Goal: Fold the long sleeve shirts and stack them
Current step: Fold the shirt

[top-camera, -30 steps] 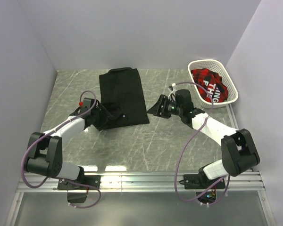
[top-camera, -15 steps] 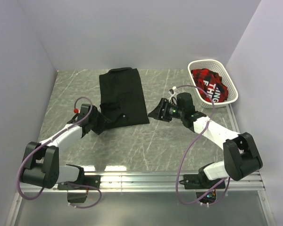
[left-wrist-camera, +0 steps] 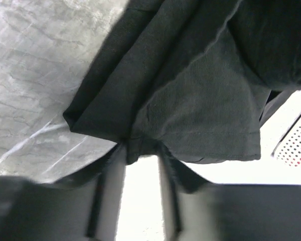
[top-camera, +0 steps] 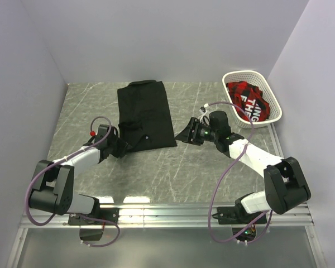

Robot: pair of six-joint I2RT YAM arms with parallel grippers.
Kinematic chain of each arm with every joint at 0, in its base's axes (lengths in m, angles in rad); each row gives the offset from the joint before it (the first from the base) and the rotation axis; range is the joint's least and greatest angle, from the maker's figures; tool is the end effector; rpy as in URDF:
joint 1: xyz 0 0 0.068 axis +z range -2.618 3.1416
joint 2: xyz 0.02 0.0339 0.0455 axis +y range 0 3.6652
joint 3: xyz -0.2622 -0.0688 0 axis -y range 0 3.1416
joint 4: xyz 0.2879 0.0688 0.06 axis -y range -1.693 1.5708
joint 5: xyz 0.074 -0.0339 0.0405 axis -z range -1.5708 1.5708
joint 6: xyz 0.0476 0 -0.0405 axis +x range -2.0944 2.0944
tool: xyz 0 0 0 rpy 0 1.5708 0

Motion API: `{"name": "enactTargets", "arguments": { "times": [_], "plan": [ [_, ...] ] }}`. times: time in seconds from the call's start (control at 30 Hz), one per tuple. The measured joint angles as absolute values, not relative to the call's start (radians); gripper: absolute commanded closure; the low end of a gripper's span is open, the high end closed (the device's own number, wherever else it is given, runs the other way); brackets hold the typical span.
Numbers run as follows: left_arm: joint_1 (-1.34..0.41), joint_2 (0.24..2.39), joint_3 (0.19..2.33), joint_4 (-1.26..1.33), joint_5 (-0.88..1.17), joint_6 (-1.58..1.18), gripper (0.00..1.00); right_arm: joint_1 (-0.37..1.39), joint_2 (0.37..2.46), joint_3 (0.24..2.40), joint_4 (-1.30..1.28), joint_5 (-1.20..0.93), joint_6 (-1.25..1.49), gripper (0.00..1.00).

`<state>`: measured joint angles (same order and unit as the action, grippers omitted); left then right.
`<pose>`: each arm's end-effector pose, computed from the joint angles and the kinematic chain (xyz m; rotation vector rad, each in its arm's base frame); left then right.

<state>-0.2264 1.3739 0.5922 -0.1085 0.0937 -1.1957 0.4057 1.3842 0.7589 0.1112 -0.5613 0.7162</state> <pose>0.2832 -0.0698 0.1161 -1.1727 2.3198 -0.6929 0.3019 0.1572 0.1951 -0.0258 2.2529 1.2322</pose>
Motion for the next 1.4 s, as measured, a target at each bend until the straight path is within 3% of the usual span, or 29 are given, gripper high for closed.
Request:
{"name": "enactTargets", "arguments": {
  "times": [0.17,0.27,0.53,0.97,1.2,1.3,1.4],
  "plan": [
    [-0.229,1.374,0.606,-0.117,0.097,-1.192,0.88,0.406,1.384,0.759,0.112,-0.566,0.718,0.41],
    [-0.229,1.373,0.636,-0.130,0.096,-1.185,0.94,0.406,1.384,0.759,0.112,-0.568,0.723,0.41],
    [-0.229,1.420,0.804,-0.167,0.094,-1.135,0.96,0.406,1.384,0.759,0.112,-0.575,0.735,0.41],
    [-0.222,1.769,1.191,-0.238,0.104,-1.033,0.90,0.406,1.385,0.759,0.112,-0.577,0.738,0.41],
    [-0.192,1.825,1.273,-0.287,0.071,-1.034,0.74,0.406,1.397,0.759,0.111,-0.559,0.721,0.41],
    [-0.183,1.856,1.298,-0.293,0.073,-1.033,0.62,0.406,1.411,0.760,0.102,-0.535,0.704,0.41],
    [-0.178,1.877,1.318,-0.294,0.084,-1.026,0.42,0.406,1.432,0.787,0.073,-0.502,0.680,0.41]
  ]
}}
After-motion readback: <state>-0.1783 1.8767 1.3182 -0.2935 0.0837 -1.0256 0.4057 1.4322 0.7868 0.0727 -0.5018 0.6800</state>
